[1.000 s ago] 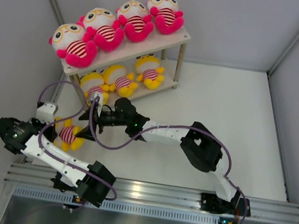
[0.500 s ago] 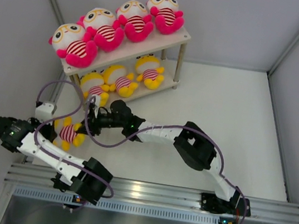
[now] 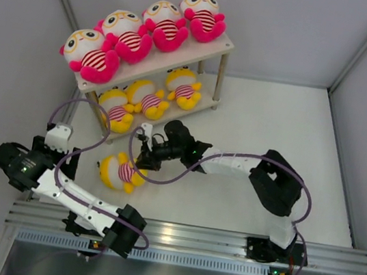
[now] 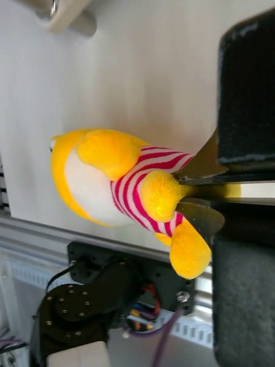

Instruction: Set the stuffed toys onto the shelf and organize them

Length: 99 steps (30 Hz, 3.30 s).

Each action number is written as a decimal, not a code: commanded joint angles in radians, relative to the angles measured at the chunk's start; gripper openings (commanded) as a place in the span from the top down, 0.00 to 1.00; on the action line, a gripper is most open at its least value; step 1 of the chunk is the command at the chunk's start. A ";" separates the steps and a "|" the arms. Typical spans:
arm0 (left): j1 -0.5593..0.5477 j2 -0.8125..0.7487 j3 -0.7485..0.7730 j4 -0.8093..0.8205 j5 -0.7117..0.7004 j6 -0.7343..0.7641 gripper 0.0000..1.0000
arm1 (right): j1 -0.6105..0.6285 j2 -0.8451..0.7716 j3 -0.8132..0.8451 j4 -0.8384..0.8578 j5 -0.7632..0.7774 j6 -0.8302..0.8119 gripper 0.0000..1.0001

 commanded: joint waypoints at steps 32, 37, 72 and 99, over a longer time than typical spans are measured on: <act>-0.001 0.101 0.052 -0.162 0.065 0.000 0.15 | -0.406 -0.286 -0.012 0.273 0.800 -0.616 1.00; -0.001 0.101 0.049 -0.162 0.063 0.002 0.14 | -0.406 -0.185 0.006 0.337 0.864 -0.777 1.00; -0.001 0.089 0.030 -0.162 0.040 0.004 0.14 | -0.564 -0.002 0.232 -0.058 0.406 -0.378 0.55; -0.001 0.063 0.001 -0.161 0.022 0.019 0.14 | -0.584 -0.162 -0.179 0.305 0.562 0.377 0.44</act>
